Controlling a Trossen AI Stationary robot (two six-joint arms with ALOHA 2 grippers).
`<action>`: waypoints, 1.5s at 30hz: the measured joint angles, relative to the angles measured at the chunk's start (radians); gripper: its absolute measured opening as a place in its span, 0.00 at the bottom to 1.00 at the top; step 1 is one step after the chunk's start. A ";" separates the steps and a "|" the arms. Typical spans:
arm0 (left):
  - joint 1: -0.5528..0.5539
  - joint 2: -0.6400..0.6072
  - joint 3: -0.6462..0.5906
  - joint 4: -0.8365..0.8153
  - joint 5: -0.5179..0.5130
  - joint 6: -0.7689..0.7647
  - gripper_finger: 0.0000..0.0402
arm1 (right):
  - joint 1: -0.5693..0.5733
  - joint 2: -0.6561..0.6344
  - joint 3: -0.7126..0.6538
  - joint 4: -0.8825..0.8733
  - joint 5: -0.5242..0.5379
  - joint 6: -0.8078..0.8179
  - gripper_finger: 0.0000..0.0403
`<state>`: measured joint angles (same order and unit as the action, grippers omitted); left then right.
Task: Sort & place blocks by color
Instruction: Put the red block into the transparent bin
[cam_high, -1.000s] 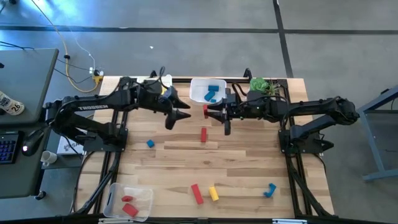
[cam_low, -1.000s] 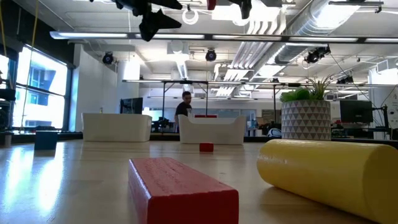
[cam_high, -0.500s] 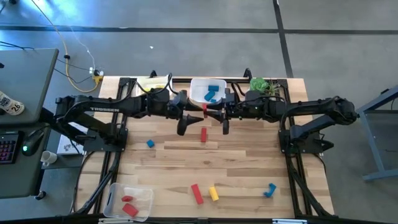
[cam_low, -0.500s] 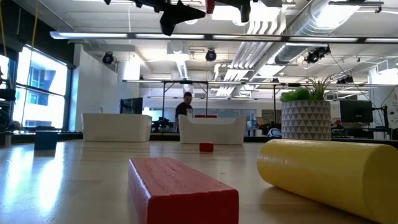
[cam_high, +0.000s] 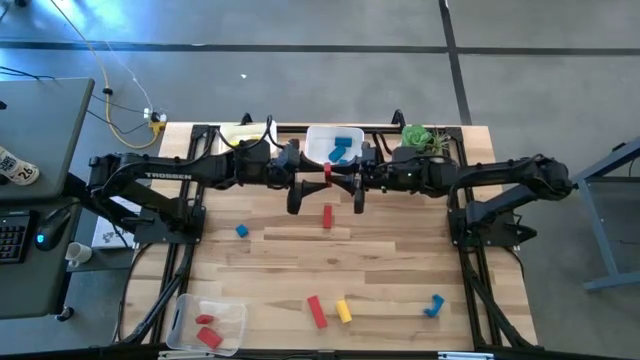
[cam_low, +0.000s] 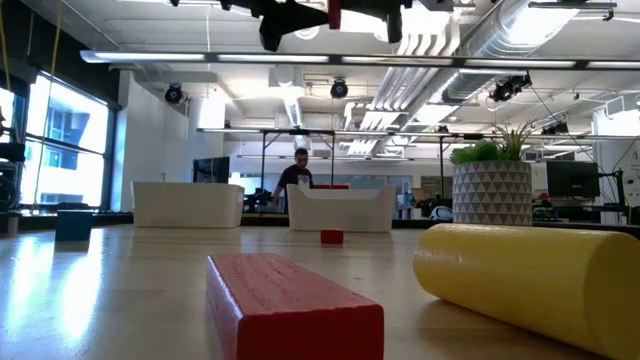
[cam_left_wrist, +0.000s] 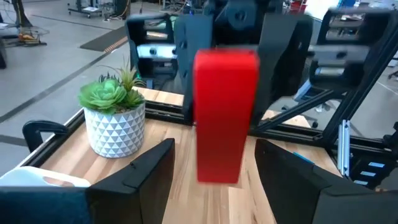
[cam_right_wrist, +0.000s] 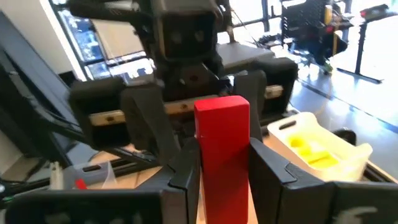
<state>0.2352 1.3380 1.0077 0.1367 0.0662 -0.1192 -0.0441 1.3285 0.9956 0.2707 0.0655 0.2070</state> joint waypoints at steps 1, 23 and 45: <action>0.000 0.000 0.000 0.003 0.000 0.000 0.53 | 0.001 0.010 0.000 0.011 0.006 0.006 0.21; 0.007 0.000 0.000 -0.014 0.000 0.048 0.24 | 0.001 0.059 0.000 0.113 0.009 0.014 0.21; -0.054 -0.040 0.000 -0.326 -0.039 0.019 0.19 | 0.001 0.058 -0.001 -0.017 -0.101 0.049 0.55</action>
<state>0.1809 1.2983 1.0073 -0.1895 0.0270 -0.1005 -0.0429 1.3864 0.9951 0.2538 -0.0357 0.2558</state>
